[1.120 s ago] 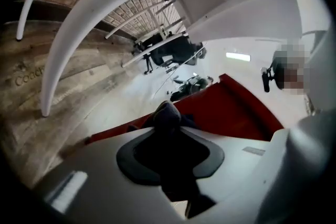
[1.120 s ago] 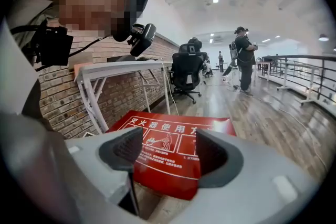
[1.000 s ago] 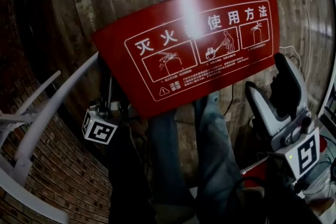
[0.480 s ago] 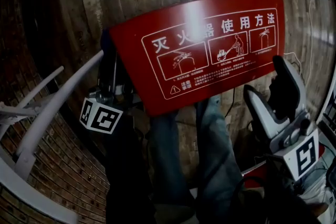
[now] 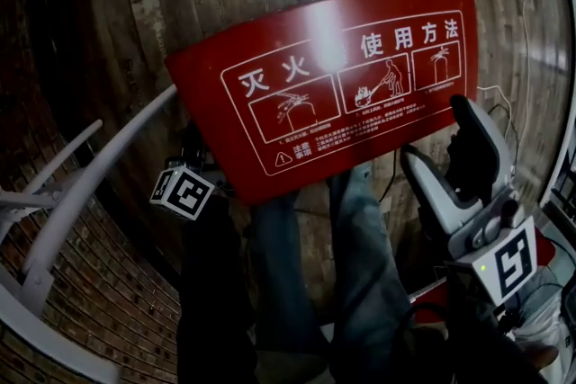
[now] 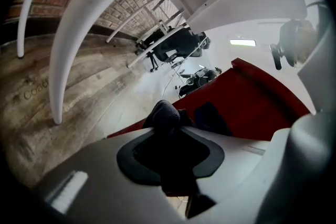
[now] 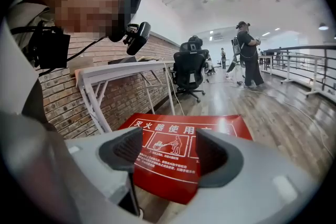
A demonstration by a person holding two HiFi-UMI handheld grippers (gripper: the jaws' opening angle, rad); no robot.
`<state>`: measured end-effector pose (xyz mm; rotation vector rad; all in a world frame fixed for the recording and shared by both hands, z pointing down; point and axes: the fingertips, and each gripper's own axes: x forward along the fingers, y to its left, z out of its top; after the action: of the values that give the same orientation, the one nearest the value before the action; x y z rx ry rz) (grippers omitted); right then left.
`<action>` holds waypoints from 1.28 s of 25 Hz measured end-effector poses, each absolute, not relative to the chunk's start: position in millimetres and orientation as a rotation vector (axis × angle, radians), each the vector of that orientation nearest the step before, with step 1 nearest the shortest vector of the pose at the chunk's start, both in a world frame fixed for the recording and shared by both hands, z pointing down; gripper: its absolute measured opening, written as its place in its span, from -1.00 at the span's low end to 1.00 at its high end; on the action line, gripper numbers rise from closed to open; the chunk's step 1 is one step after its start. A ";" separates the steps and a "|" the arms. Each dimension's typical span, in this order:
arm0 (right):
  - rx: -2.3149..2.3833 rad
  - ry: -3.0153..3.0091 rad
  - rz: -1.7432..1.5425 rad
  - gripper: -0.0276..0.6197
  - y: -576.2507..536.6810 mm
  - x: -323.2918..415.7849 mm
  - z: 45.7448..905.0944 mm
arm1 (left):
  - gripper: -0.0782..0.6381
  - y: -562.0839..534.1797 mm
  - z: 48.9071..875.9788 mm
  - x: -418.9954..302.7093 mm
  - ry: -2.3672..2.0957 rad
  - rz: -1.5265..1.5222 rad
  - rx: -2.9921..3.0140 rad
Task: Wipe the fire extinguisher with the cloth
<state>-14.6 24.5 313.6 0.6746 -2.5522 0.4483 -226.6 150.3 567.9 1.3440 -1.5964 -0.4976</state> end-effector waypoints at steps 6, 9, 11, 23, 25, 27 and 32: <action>0.682 -2.540 0.490 0.06 25.1 -4.9 318.7 | -0.56 187.5 549.7 -190.0 -1.499 -0.691 1.330; 0.677 -2.544 0.499 0.06 26.4 -5.0 319.9 | -0.57 191.9 535.2 -184.8 -1.507 -0.780 1.328; 0.668 -2.547 0.498 0.06 28.6 -5.7 320.3 | -0.57 187.3 519.8 -187.5 -1.529 -0.801 1.360; 0.673 -2.563 0.520 0.06 33.9 2.8 318.4 | -0.57 176.6 436.1 -199.4 -1.577 -0.941 1.550; 0.672 -2.558 0.526 0.06 36.9 4.0 320.0 | -0.57 175.7 456.9 -197.0 -1.580 -0.881 1.518; 0.671 -2.555 0.527 0.06 38.6 5.5 321.1 | -0.57 173.9 472.1 -198.4 -1.591 -0.820 1.487; 0.679 -2.539 0.528 0.06 38.3 13.8 325.9 | -0.57 171.8 436.2 -202.1 -1.497 -1.001 1.560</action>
<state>13.8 38.3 325.9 0.6792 -2.5386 0.5275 -202.1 171.8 436.2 1.5598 -1.4973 -1.0012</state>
